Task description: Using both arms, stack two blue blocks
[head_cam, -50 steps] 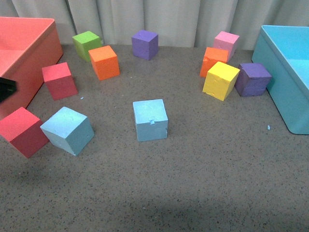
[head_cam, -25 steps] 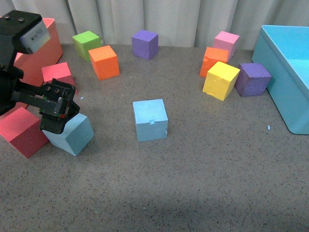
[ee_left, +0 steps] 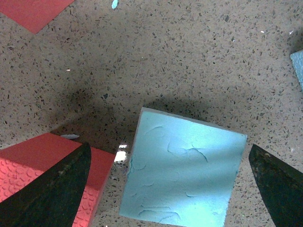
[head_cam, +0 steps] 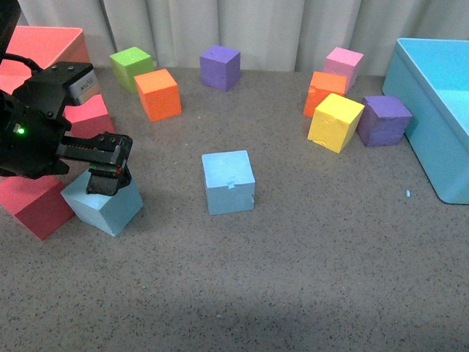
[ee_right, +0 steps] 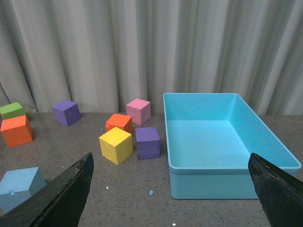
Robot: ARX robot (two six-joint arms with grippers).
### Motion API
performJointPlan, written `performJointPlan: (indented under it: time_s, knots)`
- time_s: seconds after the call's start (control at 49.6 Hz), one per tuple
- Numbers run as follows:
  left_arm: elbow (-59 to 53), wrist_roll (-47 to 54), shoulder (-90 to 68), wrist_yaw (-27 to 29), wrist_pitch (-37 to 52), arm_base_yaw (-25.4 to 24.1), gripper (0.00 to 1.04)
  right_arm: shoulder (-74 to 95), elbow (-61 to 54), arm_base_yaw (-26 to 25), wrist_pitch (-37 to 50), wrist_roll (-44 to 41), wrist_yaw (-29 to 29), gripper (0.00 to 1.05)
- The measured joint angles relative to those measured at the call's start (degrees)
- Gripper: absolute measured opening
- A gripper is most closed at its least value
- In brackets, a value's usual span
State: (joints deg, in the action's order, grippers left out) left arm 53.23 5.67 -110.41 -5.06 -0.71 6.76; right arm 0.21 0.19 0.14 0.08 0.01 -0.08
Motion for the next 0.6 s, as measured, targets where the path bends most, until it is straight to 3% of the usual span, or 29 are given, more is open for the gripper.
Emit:
performJointPlan:
  time_s: [0.604]
  knots:
    - [2.2, 5.2, -4.5, 1.0, -0.4, 1.5, 0.98, 0.0, 0.0, 0.0, 0.0, 0.0, 0.0, 0.95]
